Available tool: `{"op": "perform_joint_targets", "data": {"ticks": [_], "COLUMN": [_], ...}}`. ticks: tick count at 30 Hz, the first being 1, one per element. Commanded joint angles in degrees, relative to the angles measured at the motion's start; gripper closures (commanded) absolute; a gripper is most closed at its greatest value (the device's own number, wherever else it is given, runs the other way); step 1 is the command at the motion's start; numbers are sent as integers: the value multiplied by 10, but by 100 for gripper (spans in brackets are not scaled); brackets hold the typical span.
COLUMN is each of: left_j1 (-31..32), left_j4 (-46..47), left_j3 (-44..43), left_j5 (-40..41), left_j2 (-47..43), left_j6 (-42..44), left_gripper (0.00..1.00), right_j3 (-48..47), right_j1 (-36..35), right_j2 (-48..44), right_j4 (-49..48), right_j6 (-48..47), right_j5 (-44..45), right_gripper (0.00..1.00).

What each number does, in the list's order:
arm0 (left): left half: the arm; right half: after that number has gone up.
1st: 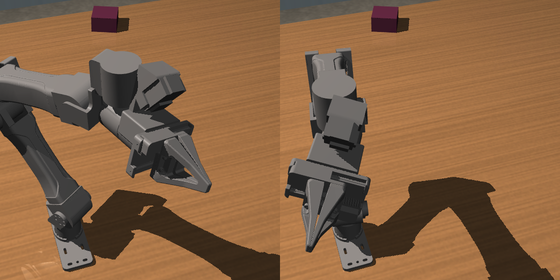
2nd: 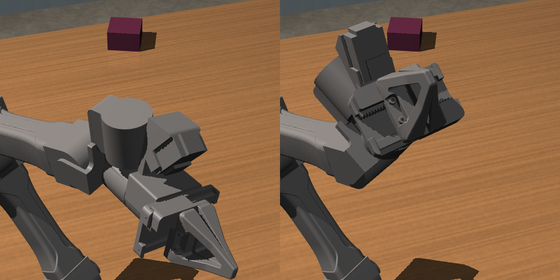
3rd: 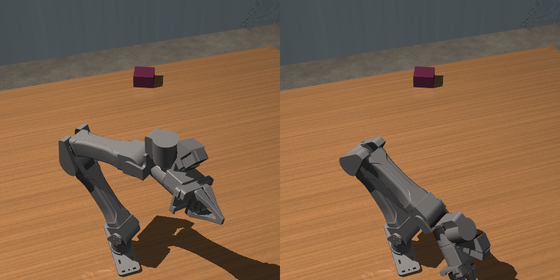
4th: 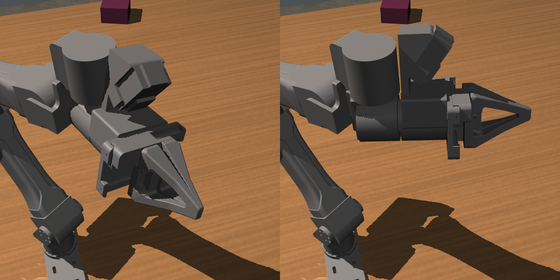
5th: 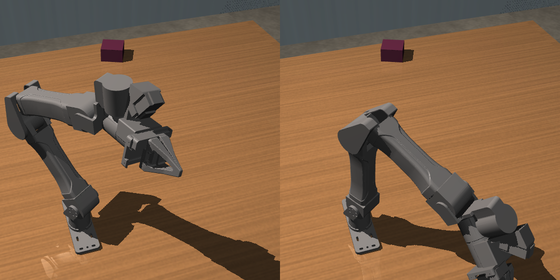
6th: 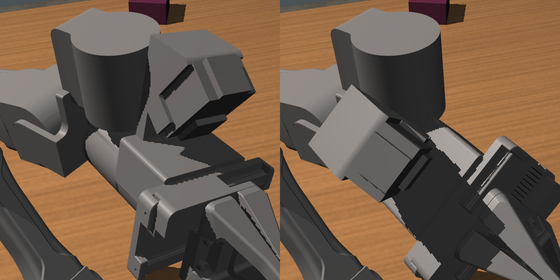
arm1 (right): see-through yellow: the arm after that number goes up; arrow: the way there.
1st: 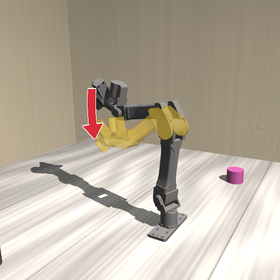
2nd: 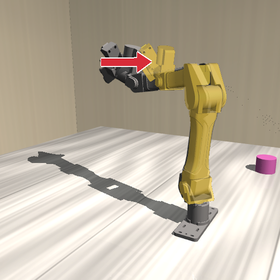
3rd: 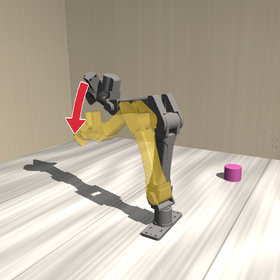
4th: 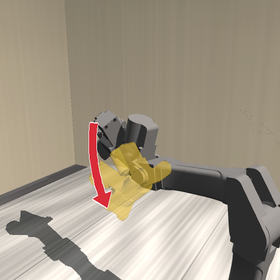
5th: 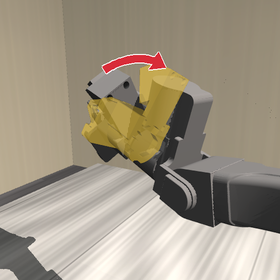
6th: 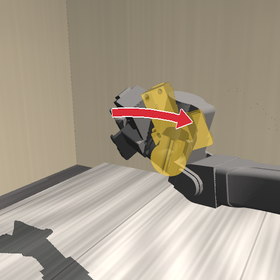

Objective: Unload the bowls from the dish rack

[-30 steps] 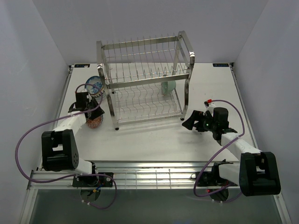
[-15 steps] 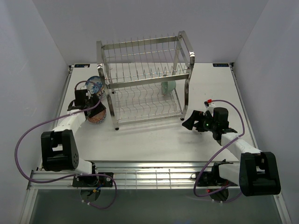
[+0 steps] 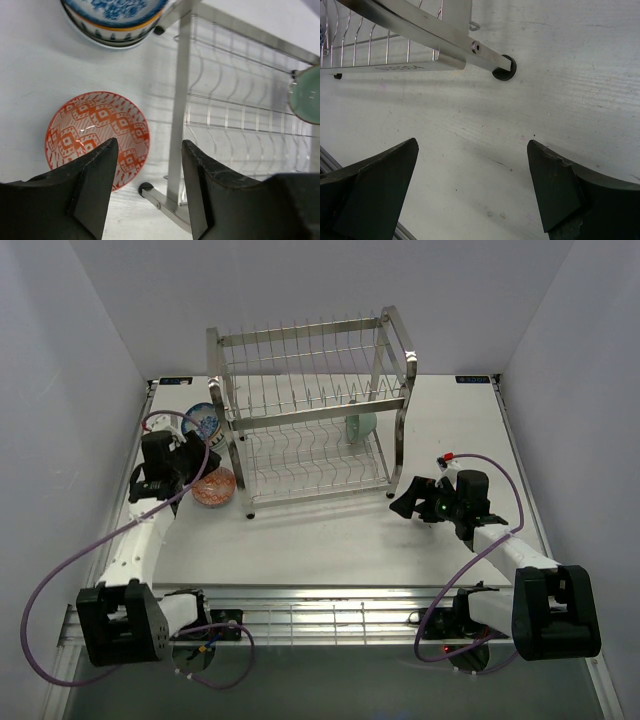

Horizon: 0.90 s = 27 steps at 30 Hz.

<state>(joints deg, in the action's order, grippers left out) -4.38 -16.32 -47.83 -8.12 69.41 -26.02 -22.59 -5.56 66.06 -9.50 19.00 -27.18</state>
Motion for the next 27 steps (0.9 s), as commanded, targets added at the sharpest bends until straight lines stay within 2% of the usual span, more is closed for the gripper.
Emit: {"op": "perform_joint_targets", "data": {"ticks": [1, 7, 9, 12, 15, 17, 20, 22, 24, 27], "left_j1": [-2, 5, 15, 25, 26, 26, 26, 31, 34, 101], "left_j4": [6, 57, 57, 47, 22, 23, 69, 125, 152, 177], "left_j3": [29, 128, 139, 151, 138, 130, 130, 140, 153, 153], "left_j5": [-58, -192, -218, -223, -167, -160, -229, -304, -328, -314], "left_j2": [-102, -289, -300, -320, -335, -337, -328, -328, -323, -298], "left_j6": [1, -26, -11, 14, 14, 14, 8, -1, -11, -4], "left_gripper": [37, 44, 50, 51, 52, 52, 52, 52, 55, 54], "right_j3": [-4, -6, -11, -10, -9, -11, -11, -12, -14, -13], "right_j1": [-2, -2, -2, -2, -2, -2, -2, -2, -2, -3], "right_j2": [0, 5, 9, 8, 6, 5, 6, 8, 12, 13], "right_j4": [-4, -7, -4, 2, 4, 11, 12, 13, 14, 11], "right_j6": [-8, -5, -5, -5, -5, -6, -6, -7, -7, -6], "right_j5": [-6, -5, -6, -9, -6, -4, 0, 2, 2, 2], "right_gripper": [5, 5, 5, 5, 5, 5, 5, 5, 5, 5]}}
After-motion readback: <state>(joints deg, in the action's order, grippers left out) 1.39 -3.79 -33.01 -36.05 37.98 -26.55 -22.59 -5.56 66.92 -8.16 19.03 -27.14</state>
